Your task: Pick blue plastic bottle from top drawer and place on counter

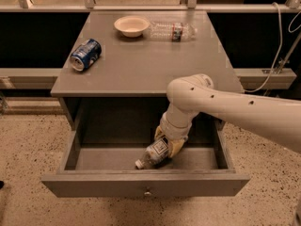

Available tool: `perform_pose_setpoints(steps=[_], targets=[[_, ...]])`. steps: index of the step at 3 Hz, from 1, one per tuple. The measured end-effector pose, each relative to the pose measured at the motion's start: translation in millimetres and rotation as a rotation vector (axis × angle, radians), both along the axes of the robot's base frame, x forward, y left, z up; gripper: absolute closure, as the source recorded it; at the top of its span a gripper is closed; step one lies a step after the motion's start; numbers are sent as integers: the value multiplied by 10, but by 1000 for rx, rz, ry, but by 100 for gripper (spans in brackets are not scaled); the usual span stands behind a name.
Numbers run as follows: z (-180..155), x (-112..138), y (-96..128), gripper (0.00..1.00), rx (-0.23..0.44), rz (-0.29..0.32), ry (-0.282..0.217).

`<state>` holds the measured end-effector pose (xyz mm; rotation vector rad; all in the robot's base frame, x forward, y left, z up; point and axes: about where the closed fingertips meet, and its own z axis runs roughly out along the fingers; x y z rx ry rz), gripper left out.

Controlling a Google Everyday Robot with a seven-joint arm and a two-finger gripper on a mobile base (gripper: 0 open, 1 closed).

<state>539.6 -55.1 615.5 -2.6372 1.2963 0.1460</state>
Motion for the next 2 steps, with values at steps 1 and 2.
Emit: perform_pose_setpoints(steps=[1,2], targets=[[554,-166,-98,87,62,-58,-3],[1736,-338,-502,100,172,-263,-3]])
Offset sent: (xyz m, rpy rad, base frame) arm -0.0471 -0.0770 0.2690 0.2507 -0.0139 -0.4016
